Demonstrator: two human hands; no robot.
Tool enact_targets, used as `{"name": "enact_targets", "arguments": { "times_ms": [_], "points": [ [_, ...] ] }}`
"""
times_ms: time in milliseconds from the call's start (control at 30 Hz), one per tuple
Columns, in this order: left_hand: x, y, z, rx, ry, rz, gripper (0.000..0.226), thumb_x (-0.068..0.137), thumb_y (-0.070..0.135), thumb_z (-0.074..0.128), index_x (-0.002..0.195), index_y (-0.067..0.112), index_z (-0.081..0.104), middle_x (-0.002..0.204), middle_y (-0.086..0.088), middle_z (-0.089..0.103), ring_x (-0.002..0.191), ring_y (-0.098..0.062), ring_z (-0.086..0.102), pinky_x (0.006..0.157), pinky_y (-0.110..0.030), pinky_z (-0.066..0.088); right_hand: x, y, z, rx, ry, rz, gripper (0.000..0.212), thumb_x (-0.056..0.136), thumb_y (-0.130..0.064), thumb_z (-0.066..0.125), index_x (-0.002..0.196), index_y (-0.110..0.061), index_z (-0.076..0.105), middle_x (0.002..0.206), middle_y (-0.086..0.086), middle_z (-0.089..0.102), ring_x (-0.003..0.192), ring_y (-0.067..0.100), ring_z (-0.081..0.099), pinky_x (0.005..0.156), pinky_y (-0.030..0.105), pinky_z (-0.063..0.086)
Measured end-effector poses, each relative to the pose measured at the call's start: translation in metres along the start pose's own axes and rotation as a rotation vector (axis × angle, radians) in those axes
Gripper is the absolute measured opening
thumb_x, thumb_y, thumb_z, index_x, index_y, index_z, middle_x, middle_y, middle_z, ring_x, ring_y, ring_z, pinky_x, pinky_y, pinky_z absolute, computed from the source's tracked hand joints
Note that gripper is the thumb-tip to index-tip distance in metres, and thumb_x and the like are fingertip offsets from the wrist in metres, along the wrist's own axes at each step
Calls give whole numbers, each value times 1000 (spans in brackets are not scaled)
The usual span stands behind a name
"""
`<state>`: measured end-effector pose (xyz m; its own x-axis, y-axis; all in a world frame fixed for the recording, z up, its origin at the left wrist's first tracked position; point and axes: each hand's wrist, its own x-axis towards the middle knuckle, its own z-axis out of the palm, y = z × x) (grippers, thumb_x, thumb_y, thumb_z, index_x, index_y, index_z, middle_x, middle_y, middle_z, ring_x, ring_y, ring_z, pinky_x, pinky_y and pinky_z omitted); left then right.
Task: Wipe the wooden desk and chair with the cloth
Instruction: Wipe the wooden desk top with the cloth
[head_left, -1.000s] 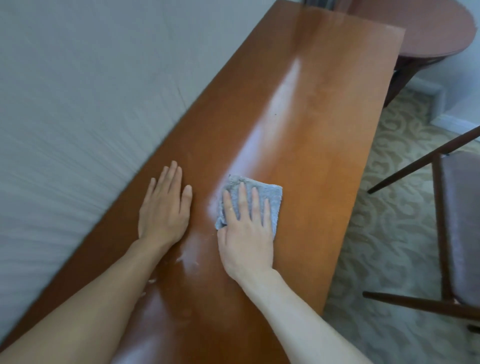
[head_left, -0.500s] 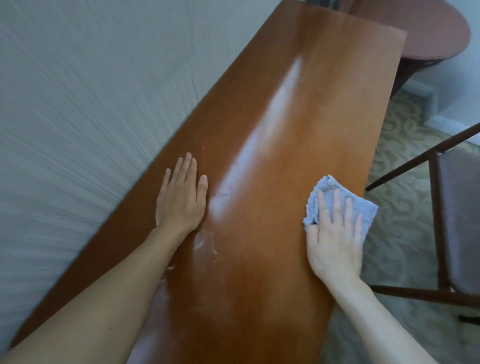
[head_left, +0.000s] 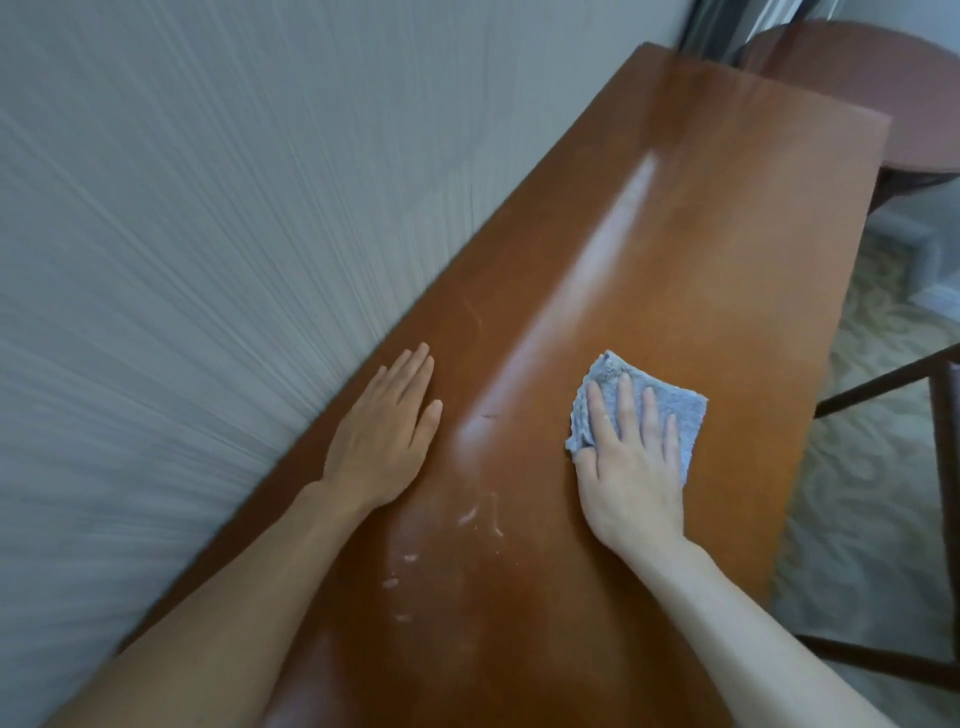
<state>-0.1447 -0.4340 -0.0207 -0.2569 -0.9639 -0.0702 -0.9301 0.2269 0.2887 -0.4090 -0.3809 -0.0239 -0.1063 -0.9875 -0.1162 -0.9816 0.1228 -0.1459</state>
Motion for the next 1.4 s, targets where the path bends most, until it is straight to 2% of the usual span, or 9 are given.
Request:
{"name": "enact_targets", "arguments": {
  "times_ms": [133,233,400,667,833,1000,1133,1267,1400],
  "points": [
    [1,-2,6,-26,36,15,66,108,47,13,165,13,19,173,2,14,159,-7,7,130,-30,5,63,-37,-4,55,-41,-48,69,95,-44,15,163,-30,15,172,5,8,159,29,-1,128,49,-2],
    [0,-3,5,-59,70,8,64,108,45,17,164,13,23,173,2,18,159,-8,11,130,-29,6,105,-73,-5,83,-57,-111,62,103,-40,28,163,-30,13,173,4,5,159,28,-5,128,49,-5],
    [2,-4,3,-94,89,4,62,109,43,20,162,12,28,171,1,24,158,-7,14,128,-23,3,145,-126,-3,78,-92,-257,60,105,-38,27,163,-30,13,173,3,2,159,27,-6,128,48,-5],
    [3,-6,4,-131,64,-2,65,108,46,17,163,14,28,170,1,27,158,-7,17,129,-25,8,53,-116,3,58,-98,-395,68,97,-42,12,163,-28,13,173,4,7,159,28,-2,129,49,0],
    [4,-5,-1,-166,15,-1,67,107,46,17,161,9,31,171,-2,25,159,-11,16,129,-28,6,-32,-82,5,12,-131,-430,65,100,-42,16,163,-28,15,172,2,9,159,28,-1,128,51,6],
    [-27,-14,-11,-185,5,-75,68,107,47,17,163,10,26,172,-1,20,159,-11,13,130,-33,6,-62,-49,8,-2,-107,-289,65,99,-39,21,163,-29,17,172,4,14,159,27,3,128,51,8],
    [-63,-39,-12,-232,19,-122,69,106,49,19,162,10,29,171,-1,23,159,-10,15,130,-30,8,-54,-87,14,34,-73,-167,69,94,-40,22,162,-26,23,171,8,15,158,33,6,127,55,7],
    [-67,-46,-10,-272,40,-126,73,103,49,18,159,6,36,169,-4,30,157,-13,22,129,-29,10,-74,-151,23,64,-60,-363,71,90,-40,33,158,-23,35,169,10,24,156,37,16,126,57,12],
    [-70,-46,-9,-243,47,-90,66,107,43,19,159,6,35,169,-4,28,158,-13,20,130,-33,12,-107,-163,29,49,-79,-496,65,99,-41,30,161,-21,27,170,8,18,158,33,8,127,55,9]
  ]
}}
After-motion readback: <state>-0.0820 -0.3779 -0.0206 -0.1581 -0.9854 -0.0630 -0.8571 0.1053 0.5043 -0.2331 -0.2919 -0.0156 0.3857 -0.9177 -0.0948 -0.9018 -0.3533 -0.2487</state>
